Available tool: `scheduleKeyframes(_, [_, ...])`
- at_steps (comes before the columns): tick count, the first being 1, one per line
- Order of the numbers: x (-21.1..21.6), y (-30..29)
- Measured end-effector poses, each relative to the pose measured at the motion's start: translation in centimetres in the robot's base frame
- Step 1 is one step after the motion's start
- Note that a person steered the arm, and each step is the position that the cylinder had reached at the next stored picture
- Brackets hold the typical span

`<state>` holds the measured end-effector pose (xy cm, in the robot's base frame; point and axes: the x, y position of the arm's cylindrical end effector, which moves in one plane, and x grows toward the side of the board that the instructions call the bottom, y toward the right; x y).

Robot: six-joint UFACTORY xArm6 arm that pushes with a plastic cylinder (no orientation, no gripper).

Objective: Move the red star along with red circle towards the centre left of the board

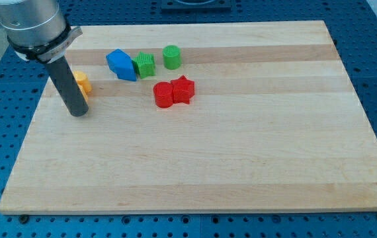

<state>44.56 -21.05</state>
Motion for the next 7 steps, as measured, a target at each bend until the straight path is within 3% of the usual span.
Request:
scheduleKeyframes(1, [1.9,4.8])
scheduleKeyframes(2, [2.7,13.4])
scheduleKeyframes(3, [0.2,22.3])
scheduleKeyframes(4, [-4.1,25.9])
scheduleKeyframes(5, [-5.2,24.7])
scheduleKeyframes(7, [-5.2,14.9])
